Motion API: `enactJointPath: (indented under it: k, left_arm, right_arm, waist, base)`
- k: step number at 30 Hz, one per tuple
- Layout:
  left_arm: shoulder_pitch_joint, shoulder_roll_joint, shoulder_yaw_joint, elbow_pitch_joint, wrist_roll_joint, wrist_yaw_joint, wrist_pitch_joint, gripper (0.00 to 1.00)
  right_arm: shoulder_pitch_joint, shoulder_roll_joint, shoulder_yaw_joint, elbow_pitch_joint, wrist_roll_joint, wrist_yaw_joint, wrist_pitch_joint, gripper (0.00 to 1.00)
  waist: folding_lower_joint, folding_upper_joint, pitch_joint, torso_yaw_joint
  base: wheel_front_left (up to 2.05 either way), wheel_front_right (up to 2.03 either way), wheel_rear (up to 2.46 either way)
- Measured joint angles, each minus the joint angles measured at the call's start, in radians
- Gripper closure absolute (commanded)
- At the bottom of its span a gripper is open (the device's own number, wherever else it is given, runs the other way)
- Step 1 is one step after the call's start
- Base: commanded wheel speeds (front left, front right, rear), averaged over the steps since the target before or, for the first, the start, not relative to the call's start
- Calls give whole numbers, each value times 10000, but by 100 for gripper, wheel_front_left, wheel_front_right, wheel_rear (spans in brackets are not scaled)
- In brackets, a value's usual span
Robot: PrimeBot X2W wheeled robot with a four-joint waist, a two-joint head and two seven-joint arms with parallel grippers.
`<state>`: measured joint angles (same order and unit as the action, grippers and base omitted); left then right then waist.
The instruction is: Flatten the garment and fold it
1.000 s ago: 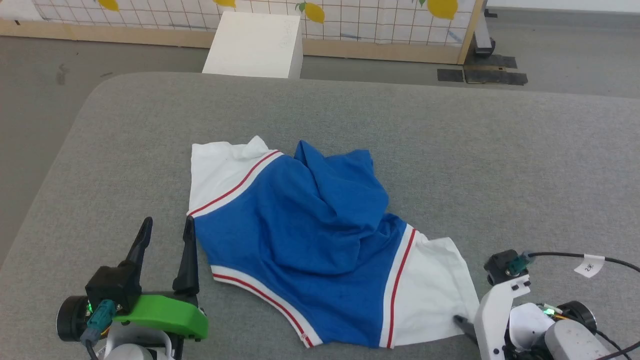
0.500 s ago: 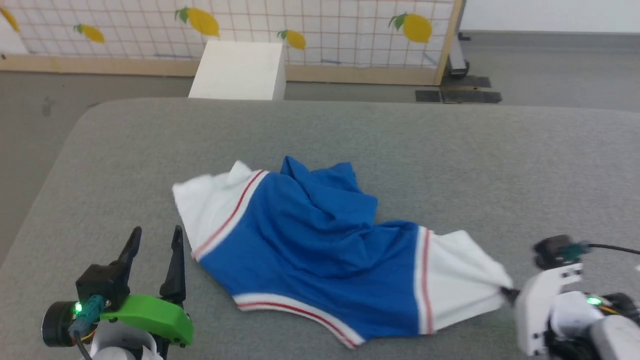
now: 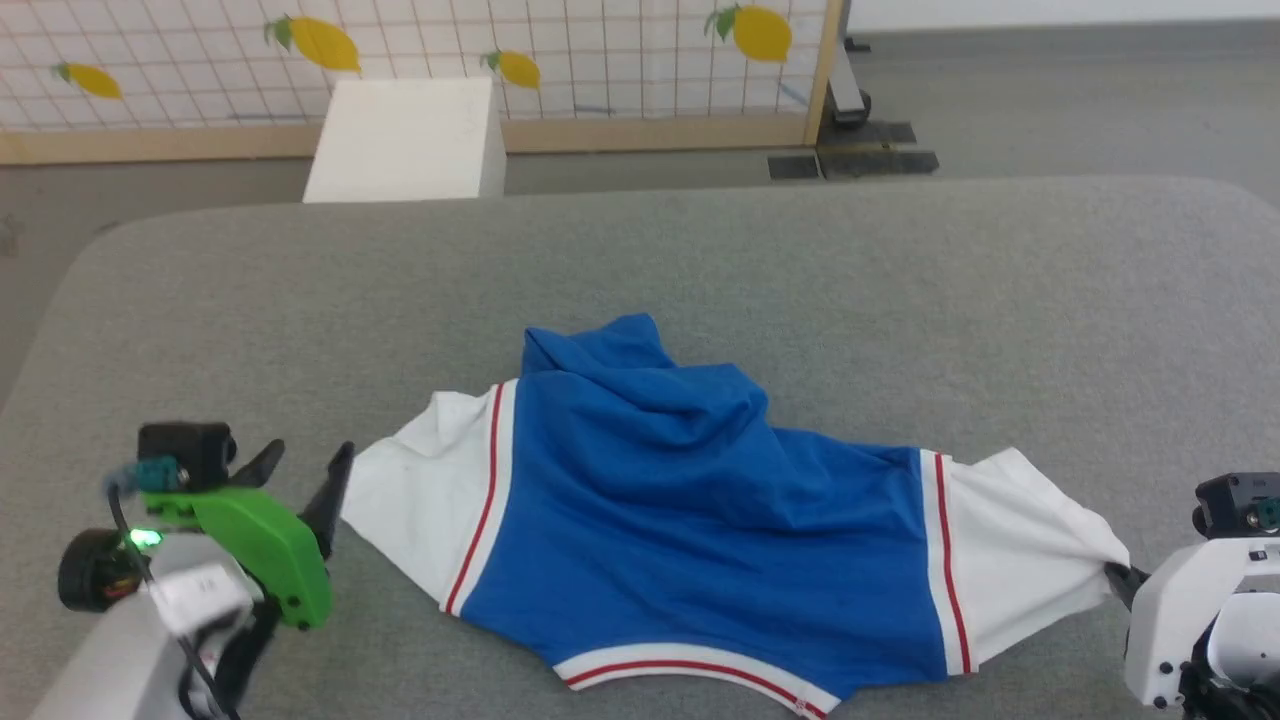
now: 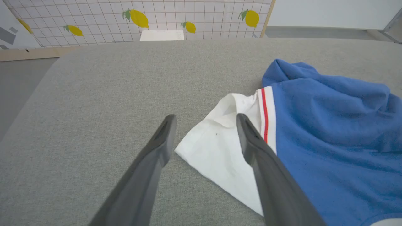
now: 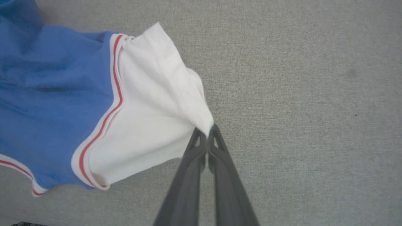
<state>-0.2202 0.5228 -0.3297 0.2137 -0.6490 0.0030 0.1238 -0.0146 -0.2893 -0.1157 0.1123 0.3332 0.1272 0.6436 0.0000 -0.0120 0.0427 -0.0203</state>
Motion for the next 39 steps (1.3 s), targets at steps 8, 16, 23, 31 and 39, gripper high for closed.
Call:
enactJointPath:
  k: [8,16,23,31,39]
  left_arm:
    - [-1525,81,-240,2531,-959,-819,2100,0]
    - [-2433,146,-654,4330,-1434,-1162,3317,0]
    - [-3045,196,-1308,4592,-1948,-1185,4341,100]
    - [-3157,-33,-1887,4773,-1703,-1258,3294,100]
    - [-3513,117,-1841,4059,-867,-821,1850,100]
  right_arm:
    - [-50,508,-102,-174,-25,0,-29,100]
    - [-190,675,-21,-59,-17,0,-173,100]
    - [-259,690,-35,63,6,0,-207,100]
    - [-347,625,21,6,6,0,-431,100]
    - [-879,347,-196,-198,-249,0,-1133,100]
  waist:
    - [0,0,801,-375]
    - [0,0,1486,-809]
    - [0,0,1744,-955]
    - [0,0,1343,-770]
    - [0,0,552,-547]
  base:
    - [0,0,0]
    - [0,0,0]
    - [0,0,0]
    - [0,0,0]
    - [0,0,0]
